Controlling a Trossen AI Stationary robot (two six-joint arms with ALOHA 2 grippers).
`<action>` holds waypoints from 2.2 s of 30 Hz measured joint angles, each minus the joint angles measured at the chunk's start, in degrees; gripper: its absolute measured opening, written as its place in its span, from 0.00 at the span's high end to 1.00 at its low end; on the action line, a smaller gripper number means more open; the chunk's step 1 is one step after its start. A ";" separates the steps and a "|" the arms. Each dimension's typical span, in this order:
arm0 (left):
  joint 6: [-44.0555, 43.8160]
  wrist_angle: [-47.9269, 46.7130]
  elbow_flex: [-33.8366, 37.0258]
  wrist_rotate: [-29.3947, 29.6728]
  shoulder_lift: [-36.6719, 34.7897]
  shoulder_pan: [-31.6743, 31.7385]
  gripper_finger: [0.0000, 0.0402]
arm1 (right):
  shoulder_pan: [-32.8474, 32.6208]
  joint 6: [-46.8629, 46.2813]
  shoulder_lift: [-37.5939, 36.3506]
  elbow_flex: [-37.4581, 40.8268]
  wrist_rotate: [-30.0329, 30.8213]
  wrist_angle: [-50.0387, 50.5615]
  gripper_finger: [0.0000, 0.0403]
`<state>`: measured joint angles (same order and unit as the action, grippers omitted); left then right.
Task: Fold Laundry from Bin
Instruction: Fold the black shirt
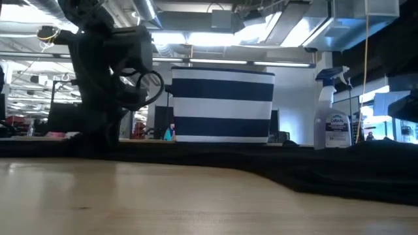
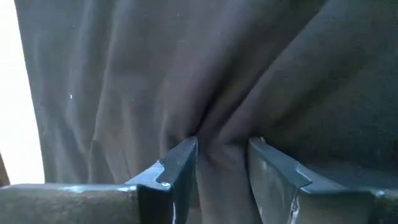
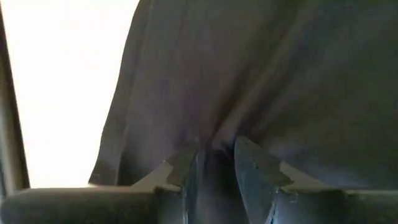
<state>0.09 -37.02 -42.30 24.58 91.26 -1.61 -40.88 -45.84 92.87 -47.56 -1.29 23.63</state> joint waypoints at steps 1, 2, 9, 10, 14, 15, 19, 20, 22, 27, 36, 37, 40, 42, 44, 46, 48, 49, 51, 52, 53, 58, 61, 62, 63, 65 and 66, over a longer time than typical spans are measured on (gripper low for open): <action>0.10 -0.79 -0.08 -0.21 -0.54 0.32 0.66 | -0.02 0.00 -1.01 0.01 0.19 0.01 0.75; -0.03 -2.41 -0.41 -0.37 -1.10 0.51 0.66 | -0.02 -0.01 -2.21 0.00 0.82 -0.03 0.75; -4.32 -6.19 -2.62 -0.65 -11.88 -1.81 0.66 | -0.68 -0.30 -9.00 -0.05 6.51 0.65 0.75; -4.75 -5.55 -2.64 -0.98 -13.31 -2.79 0.66 | -1.17 -0.08 -9.27 -0.11 7.38 0.45 0.75; -9.38 -0.47 -2.64 -3.85 -16.81 -8.01 0.66 | -4.10 0.72 -9.00 -0.10 8.24 -0.05 0.75; -10.31 2.97 -2.64 -5.01 -16.89 -9.94 0.66 | -4.91 0.34 -8.97 -0.10 8.59 -1.02 0.75; -7.21 21.90 -2.79 -5.89 -14.56 -19.05 0.66 | -8.09 0.01 -8.93 -0.11 13.40 -7.64 0.75; -5.09 26.23 -2.80 -5.49 -13.28 -21.06 0.66 | -8.74 0.74 -8.94 -0.14 14.76 -9.19 0.75; -1.58 33.31 -2.75 -3.78 -10.43 -24.42 0.66 | -10.01 2.60 -8.91 -0.14 16.87 -10.10 0.75; -0.11 42.48 -2.75 0.24 -3.28 -28.32 0.66 | -12.23 4.81 -5.99 -0.14 16.58 -10.81 0.75; -1.53 50.51 -2.75 1.31 4.34 -28.56 0.66 | -12.39 9.24 -1.79 -0.14 10.30 -15.50 0.75; -1.87 50.48 -2.75 1.31 4.38 -28.42 0.66 | -12.34 9.30 -1.78 -0.14 8.91 -16.07 0.75; -3.45 50.59 -2.75 1.38 4.38 -27.66 0.66 | -12.35 8.93 -1.78 -0.19 5.74 -18.32 0.70; -4.05 50.68 -2.75 1.36 4.38 -27.32 0.66 | -12.35 7.63 -1.78 -0.19 5.28 -18.69 0.63; -4.26 50.85 -2.75 1.38 4.38 -27.01 0.66 | -12.35 7.23 -1.78 -0.19 5.31 -18.77 0.54; -4.49 50.85 -2.75 1.34 4.38 -26.73 0.66 | -12.37 7.31 -1.78 -0.19 6.55 -17.09 0.43; -4.47 50.89 -2.75 1.35 4.38 -26.41 0.66 | -12.35 8.75 -1.78 -0.19 8.59 -13.77 0.33; -4.49 50.94 -2.75 1.37 4.38 -26.39 0.66 | -12.35 9.79 -1.63 -0.19 9.88 -12.11 0.28; -4.49 50.91 -2.75 1.43 4.38 -26.15 0.66 | -12.35 11.09 -0.73 -0.19 12.85 -9.16 0.21; -4.58 50.91 -2.75 1.44 4.38 -26.06 0.66 | -12.35 11.84 0.09 -0.19 13.84 -8.18 0.18; -4.85 50.90 -2.75 1.44 4.38 -25.98 0.66 | -12.35 12.66 1.27 -0.19 14.06 -7.88 0.16; -5.93 50.85 -2.75 1.46 4.38 -25.62 0.66 | -12.37 15.61 6.63 -1.17 15.58 -8.45 0.13; -5.94 50.78 -2.75 1.49 4.38 -25.62 0.66 | -12.46 17.64 8.97 -3.76 17.58 -5.88 0.13; -5.93 50.78 -2.75 1.48 4.38 -25.62 0.66 | -12.50 18.09 9.42 -4.77 18.64 -4.70 0.13; -5.93 50.71 -2.76 1.46 4.38 -25.62 0.66 | -12.57 18.73 9.76 -5.70 20.33 -3.51 0.13; -5.96 50.72 -2.77 1.48 4.38 -25.51 0.66 | -12.68 19.68 10.39 -7.30 23.58 -1.49 0.13; -5.96 50.72 -2.75 1.51 4.38 -25.51 0.66 | -12.68 20.35 10.68 -7.87 25.60 -0.78 0.14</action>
<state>-5.87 13.69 -45.06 26.09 95.64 -27.11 -53.56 -25.49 103.55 -55.43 24.31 22.85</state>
